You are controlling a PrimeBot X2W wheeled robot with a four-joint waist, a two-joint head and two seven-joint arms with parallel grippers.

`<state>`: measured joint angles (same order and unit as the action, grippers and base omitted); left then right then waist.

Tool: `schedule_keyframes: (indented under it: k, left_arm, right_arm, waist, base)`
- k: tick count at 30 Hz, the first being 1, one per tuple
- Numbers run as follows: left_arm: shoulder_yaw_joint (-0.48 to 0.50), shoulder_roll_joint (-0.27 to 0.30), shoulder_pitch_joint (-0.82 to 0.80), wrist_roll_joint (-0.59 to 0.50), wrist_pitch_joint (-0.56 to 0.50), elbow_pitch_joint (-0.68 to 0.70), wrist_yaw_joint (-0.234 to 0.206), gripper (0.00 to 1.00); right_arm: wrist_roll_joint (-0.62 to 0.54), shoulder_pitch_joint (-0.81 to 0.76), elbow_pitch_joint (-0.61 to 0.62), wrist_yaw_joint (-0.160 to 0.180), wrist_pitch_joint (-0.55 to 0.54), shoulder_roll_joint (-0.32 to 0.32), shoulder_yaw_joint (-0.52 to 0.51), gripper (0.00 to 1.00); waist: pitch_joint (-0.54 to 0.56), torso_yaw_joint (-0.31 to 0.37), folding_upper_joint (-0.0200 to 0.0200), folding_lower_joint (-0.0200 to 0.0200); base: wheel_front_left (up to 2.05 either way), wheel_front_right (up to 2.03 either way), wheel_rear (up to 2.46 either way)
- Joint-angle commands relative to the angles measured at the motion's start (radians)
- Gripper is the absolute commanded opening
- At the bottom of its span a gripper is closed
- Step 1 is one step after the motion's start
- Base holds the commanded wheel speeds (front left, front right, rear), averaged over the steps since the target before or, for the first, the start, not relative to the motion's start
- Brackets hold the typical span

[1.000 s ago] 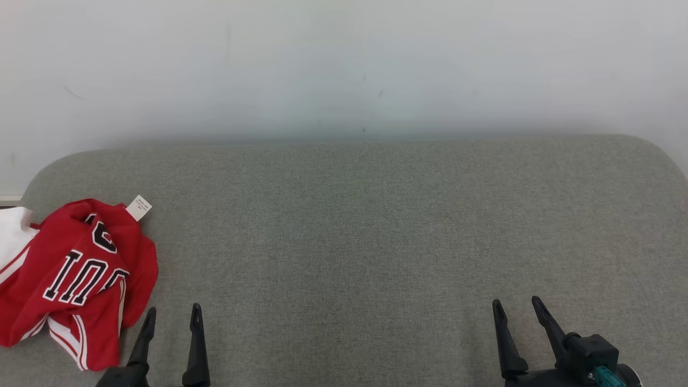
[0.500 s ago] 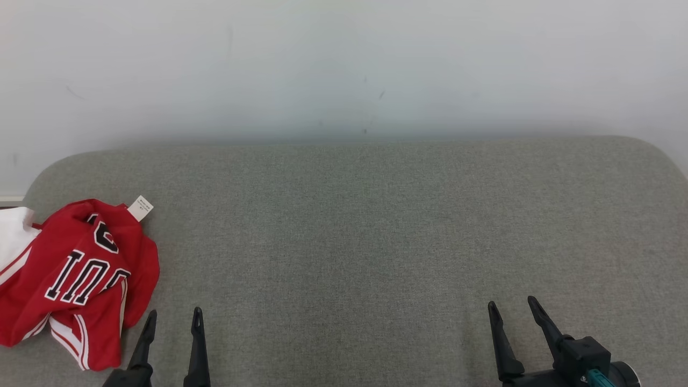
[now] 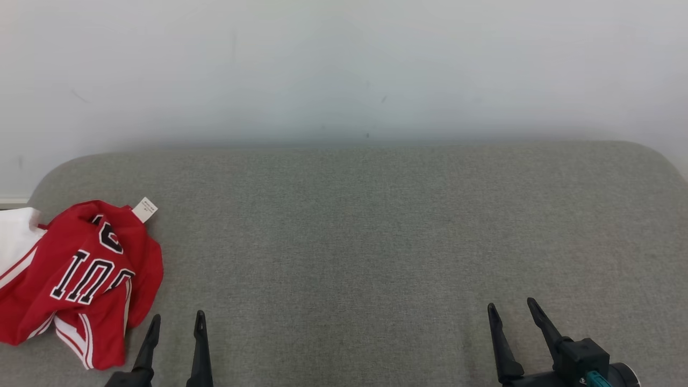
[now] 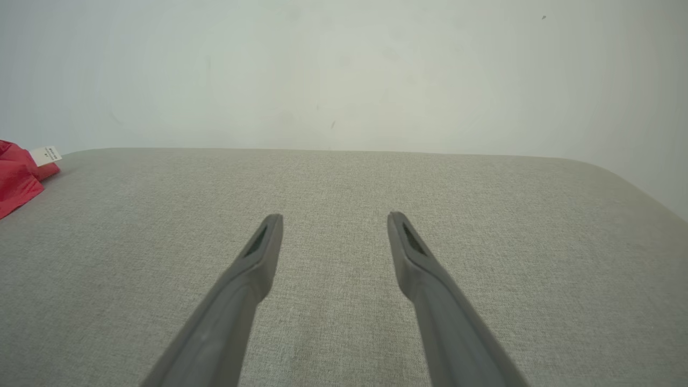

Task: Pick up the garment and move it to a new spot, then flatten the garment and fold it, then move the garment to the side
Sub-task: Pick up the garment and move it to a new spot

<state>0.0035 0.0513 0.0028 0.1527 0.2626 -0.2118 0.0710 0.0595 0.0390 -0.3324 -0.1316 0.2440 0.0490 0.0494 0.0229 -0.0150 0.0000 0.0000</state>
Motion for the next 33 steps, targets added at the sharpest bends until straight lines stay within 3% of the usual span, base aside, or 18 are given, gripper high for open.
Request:
schedule_keyframes:
  k: [1,17,33]
  left_arm:
    - [-0.002,-0.001,0.014,0.003,0.003,-0.001,0.002,1.0]
    - [0.005,-0.001,0.042,0.009,0.003,-0.005,-0.015,1.0]
    - [0.064,-0.001,0.057,-0.02,0.003,-0.003,-0.004,1.0]
  right_arm:
    - [-0.006,-0.012,0.003,0.002,0.004,0.002,-0.003,1.0]
    - [-0.011,-0.032,0.014,0.002,-0.009,0.002,0.001,1.0]
    - [0.009,-0.036,0.007,0.002,-0.002,0.002,0.013,1.0]
  waist:
    - [0.003,-0.008,0.0,0.0]
    - [0.022,-0.175,0.0,0.0]
    - [0.023,-0.337,0.0,0.0]
  base:
    - [0.0,0.0,0.0]
    - [0.0,0.0,0.0]
    - [0.0,0.0,0.0]
